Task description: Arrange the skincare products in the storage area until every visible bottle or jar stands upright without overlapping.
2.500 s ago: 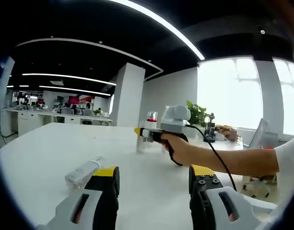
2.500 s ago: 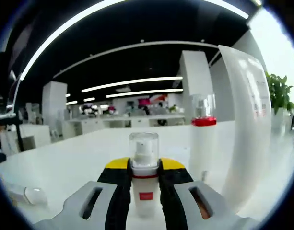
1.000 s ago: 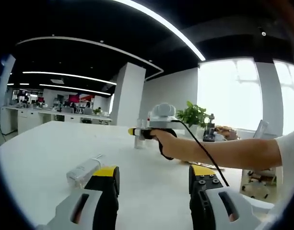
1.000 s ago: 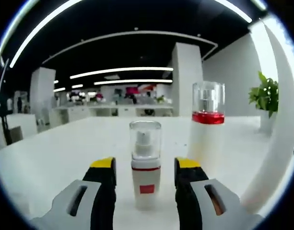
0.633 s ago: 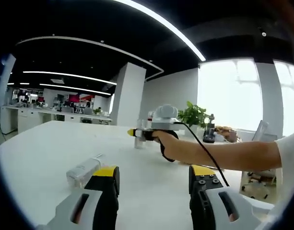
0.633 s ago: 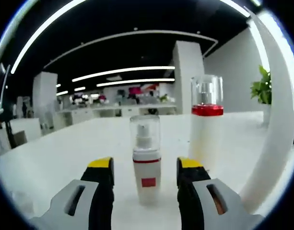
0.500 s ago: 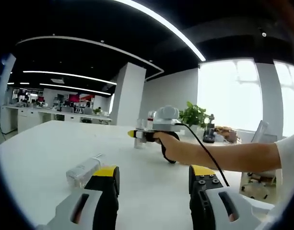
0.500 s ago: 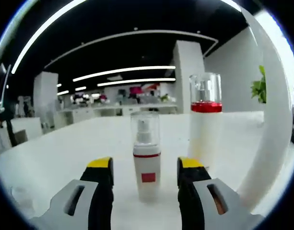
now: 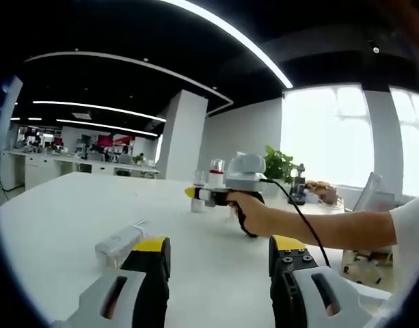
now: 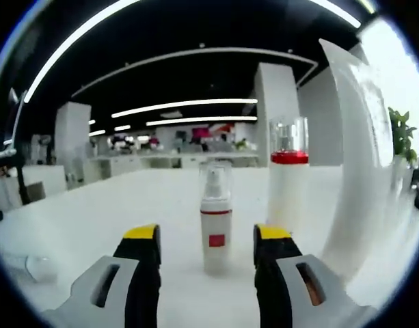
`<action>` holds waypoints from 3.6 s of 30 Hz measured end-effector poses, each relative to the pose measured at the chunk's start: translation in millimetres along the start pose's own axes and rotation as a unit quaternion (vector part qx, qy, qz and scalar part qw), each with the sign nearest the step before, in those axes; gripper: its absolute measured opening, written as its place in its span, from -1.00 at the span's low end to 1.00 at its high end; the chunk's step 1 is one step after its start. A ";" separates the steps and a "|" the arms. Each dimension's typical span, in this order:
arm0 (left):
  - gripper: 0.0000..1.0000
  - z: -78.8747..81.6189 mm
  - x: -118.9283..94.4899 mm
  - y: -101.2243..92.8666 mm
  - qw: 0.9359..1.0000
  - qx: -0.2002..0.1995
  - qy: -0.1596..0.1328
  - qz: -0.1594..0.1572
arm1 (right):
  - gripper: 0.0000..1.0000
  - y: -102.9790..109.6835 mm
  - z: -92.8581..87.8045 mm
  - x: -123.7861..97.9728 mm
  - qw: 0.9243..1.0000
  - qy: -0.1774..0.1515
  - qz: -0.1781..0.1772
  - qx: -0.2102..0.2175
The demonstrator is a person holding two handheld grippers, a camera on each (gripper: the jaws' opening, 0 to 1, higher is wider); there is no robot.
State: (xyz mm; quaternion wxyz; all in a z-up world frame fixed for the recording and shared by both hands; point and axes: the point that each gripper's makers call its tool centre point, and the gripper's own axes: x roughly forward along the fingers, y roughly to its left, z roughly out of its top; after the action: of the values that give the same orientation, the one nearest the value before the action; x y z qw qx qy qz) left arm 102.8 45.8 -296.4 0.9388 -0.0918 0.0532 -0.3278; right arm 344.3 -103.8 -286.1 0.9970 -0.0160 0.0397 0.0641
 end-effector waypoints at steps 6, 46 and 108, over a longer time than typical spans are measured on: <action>0.19 0.9 -1.7 1.5 1.000 -0.005 -0.002 0.000 | 0.06 5.7 3.2 -17.5 1.000 0.001 0.019 0.014; 0.15 27.5 -18.0 37.2 0.999 0.032 -0.010 0.038 | -1.00 47.8 -4.9 -189.6 0.967 -0.015 0.254 -0.018; 0.27 -17.2 83.1 109.0 0.899 0.077 0.431 0.008 | -0.41 77.1 -15.0 -264.3 0.954 -0.047 0.285 -0.077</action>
State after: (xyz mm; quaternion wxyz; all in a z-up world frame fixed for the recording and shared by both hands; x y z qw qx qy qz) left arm 230.8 75.2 -339.0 0.8306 0.1311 0.4283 -0.3310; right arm 71.9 -61.4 -281.6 0.9338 -0.0781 -0.0092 0.3491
